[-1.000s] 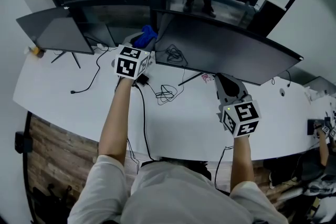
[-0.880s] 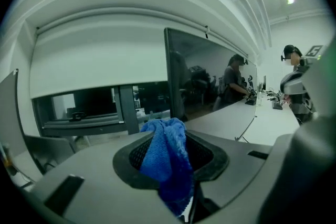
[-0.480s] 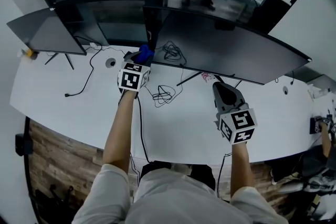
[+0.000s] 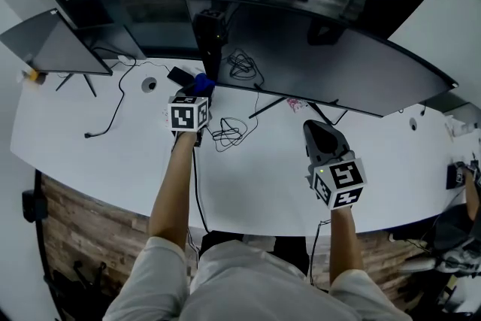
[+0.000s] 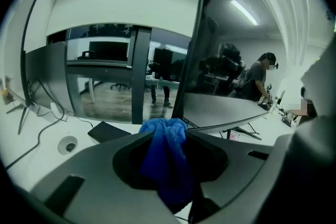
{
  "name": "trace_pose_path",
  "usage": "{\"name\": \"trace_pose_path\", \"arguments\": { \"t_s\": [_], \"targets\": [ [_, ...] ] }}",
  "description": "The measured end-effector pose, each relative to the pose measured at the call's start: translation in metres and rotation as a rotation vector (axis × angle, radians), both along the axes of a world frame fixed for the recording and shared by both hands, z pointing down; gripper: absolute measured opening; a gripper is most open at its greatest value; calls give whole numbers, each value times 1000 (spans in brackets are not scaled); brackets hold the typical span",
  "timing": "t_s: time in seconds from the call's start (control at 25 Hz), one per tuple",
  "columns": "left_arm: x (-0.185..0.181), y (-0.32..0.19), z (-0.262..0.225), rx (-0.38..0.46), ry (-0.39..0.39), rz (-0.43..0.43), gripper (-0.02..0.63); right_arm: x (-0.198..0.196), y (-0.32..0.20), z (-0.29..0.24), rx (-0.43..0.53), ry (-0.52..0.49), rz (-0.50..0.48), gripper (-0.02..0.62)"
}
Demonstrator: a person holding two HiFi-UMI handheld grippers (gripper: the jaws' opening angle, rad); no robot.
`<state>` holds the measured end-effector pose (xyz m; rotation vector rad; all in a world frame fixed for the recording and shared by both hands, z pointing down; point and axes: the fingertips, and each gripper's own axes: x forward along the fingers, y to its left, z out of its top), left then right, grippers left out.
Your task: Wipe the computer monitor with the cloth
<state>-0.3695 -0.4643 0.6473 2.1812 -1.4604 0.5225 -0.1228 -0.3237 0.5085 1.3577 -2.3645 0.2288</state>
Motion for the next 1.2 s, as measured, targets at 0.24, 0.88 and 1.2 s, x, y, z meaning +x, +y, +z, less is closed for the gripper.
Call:
{"name": "trace_pose_path", "arguments": {
  "t_s": [0.24,0.88,1.2],
  "targets": [
    [12,3,26,-39,-30,31,132,5,-2,13,-20,-13,-7,14],
    [111,14,26,1,-99,185,132,72,15,27,-45,-48,39,14],
    [187,24,24,10,-78,170,130,145,31,21,-49,-51,91,14]
  ]
}}
